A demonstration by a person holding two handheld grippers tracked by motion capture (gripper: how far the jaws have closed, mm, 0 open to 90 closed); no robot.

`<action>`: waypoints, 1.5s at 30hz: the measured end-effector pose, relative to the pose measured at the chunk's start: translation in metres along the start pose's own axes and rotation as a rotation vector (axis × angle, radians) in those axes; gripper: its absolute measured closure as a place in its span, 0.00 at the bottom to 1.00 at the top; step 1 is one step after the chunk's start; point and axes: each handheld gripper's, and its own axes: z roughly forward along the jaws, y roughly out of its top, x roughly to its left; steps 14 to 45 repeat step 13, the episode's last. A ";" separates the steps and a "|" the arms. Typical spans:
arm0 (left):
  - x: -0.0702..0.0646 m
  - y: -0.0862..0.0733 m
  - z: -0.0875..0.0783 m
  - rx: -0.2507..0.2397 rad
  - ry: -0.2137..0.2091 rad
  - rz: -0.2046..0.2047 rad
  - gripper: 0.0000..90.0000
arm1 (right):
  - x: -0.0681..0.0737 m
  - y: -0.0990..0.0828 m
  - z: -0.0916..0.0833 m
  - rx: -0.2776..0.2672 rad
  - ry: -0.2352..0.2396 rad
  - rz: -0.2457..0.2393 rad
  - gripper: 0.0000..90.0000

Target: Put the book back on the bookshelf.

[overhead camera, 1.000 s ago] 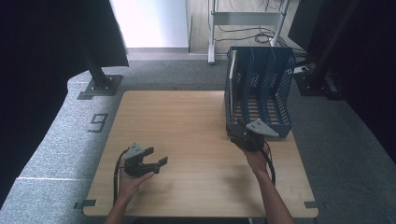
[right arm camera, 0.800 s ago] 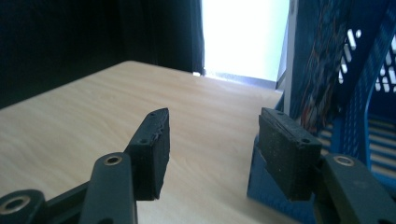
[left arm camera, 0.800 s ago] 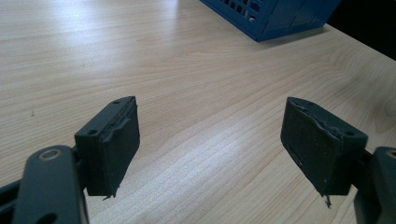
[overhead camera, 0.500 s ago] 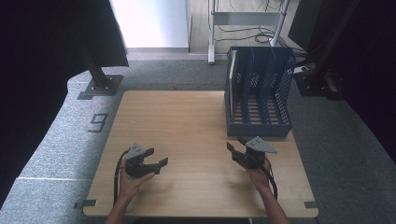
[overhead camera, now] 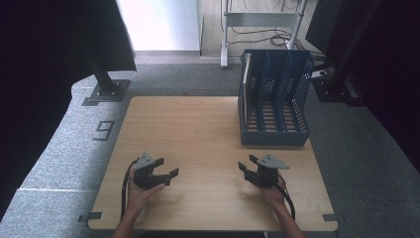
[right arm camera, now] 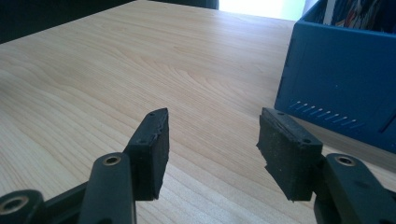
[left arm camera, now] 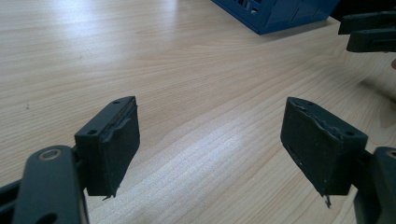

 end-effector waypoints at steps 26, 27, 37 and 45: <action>0.000 0.002 -0.003 -0.011 -0.004 0.000 0.22 | -0.002 -0.007 0.002 0.048 -0.013 0.019 0.46; 0.000 0.002 -0.003 -0.011 -0.004 0.000 0.22 | -0.002 -0.007 0.002 0.048 -0.013 0.019 0.46; 0.000 0.002 -0.003 -0.011 -0.004 0.000 0.22 | -0.002 -0.007 0.002 0.048 -0.013 0.019 0.46; 0.000 0.002 -0.003 -0.011 -0.004 0.000 0.22 | -0.002 -0.007 0.002 0.048 -0.013 0.019 0.46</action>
